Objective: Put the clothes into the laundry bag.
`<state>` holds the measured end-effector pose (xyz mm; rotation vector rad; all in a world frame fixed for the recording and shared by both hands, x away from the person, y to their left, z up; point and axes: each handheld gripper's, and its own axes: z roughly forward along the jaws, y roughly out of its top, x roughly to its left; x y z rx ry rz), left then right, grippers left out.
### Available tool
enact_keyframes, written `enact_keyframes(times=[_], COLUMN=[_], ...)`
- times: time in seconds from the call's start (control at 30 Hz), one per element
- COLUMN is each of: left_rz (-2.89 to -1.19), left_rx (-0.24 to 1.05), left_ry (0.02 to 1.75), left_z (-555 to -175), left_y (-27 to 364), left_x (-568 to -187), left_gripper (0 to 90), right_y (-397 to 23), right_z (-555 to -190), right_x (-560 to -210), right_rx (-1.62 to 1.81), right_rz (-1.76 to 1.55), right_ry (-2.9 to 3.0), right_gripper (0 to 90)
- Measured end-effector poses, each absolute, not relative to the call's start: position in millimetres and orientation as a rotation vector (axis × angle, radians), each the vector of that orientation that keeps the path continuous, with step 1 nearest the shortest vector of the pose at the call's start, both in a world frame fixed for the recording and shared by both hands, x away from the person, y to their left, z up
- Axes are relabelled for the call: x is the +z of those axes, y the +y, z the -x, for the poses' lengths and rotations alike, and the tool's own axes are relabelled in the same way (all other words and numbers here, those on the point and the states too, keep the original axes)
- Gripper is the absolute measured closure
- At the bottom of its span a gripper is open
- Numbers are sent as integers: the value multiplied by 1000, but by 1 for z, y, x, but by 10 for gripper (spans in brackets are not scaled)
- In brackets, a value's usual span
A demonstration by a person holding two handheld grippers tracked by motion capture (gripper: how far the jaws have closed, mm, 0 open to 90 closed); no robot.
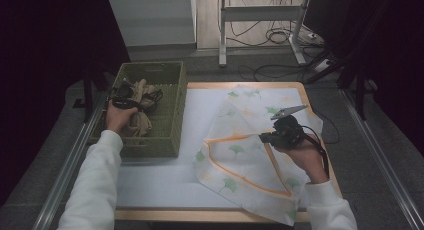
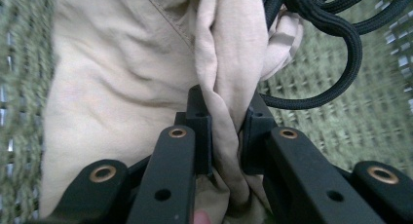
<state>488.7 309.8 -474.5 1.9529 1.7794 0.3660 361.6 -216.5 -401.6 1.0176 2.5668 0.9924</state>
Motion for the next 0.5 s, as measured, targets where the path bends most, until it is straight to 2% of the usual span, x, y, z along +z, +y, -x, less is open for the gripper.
enact_keyframes(times=[0.5], left_rz=[-1810], left_rx=[454], left_ry=[1677], left_z=[-460], left_y=[319], left_x=[-457], left_gripper=[788], right_y=[-218], right_z=[-361], right_x=[-399], right_rx=[1002], right_rz=[-1023], right_ry=[2555], right_gripper=[864])
